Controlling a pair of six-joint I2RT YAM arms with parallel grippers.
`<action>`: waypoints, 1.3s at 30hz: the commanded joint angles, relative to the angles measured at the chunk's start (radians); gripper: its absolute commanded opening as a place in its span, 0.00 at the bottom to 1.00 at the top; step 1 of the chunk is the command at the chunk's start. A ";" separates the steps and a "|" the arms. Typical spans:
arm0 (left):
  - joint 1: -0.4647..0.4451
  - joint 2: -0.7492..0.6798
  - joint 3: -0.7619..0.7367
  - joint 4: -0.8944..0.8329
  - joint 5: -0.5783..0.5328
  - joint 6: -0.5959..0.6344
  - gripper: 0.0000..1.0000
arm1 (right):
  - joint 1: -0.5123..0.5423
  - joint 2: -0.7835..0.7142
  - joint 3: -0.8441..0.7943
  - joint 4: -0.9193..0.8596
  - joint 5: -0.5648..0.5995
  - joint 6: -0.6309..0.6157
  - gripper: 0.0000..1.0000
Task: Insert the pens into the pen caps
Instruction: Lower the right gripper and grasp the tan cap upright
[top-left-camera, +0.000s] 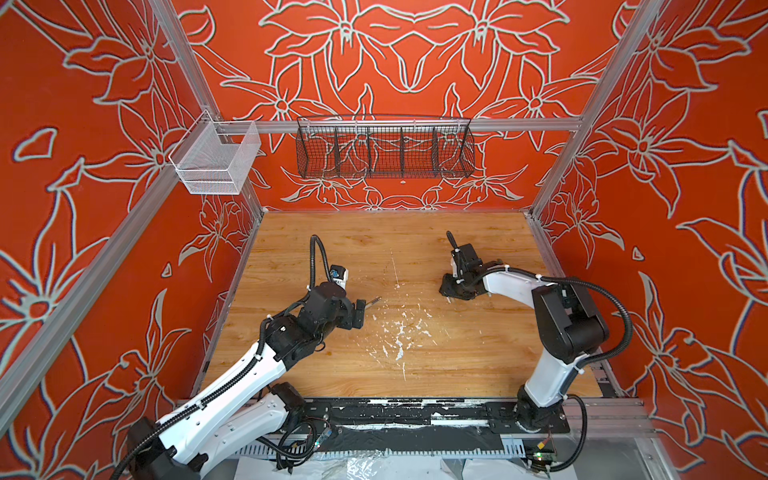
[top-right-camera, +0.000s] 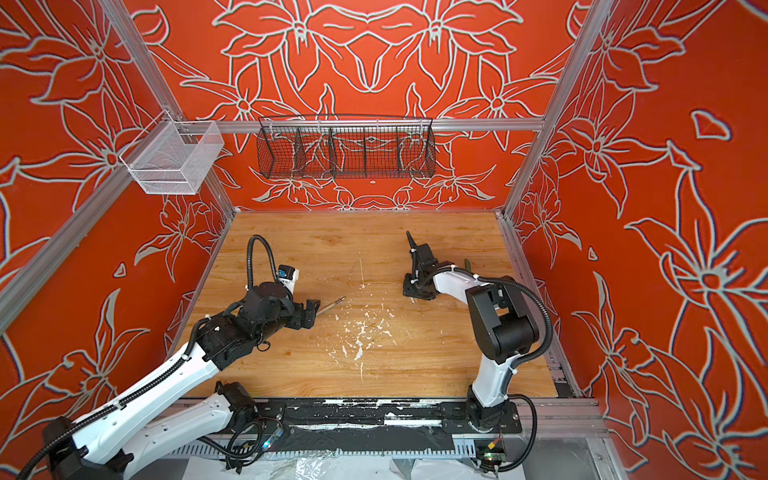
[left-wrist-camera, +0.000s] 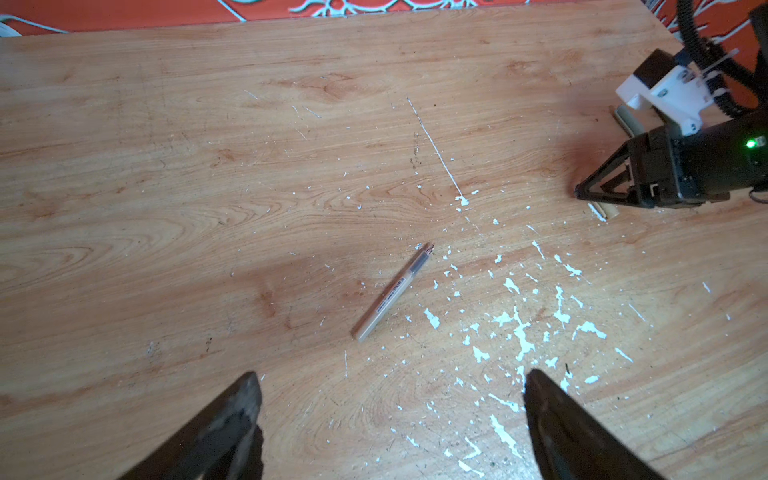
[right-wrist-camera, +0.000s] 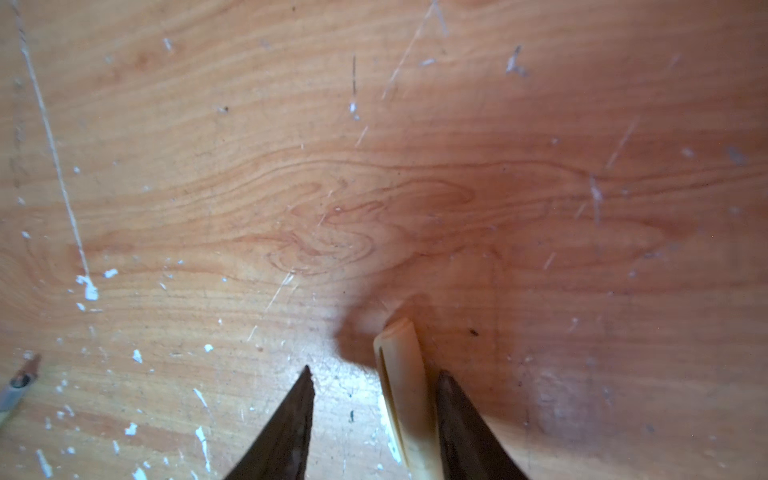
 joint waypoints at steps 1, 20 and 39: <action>0.008 0.001 0.026 -0.010 -0.020 0.010 0.97 | 0.034 0.033 0.077 -0.181 0.123 -0.078 0.48; 0.009 0.005 0.023 -0.008 -0.011 0.009 0.97 | -0.004 0.092 0.229 -0.303 0.109 -0.199 0.37; 0.010 0.013 0.016 -0.008 0.006 -0.001 0.97 | -0.013 0.103 0.179 -0.244 0.044 -0.185 0.28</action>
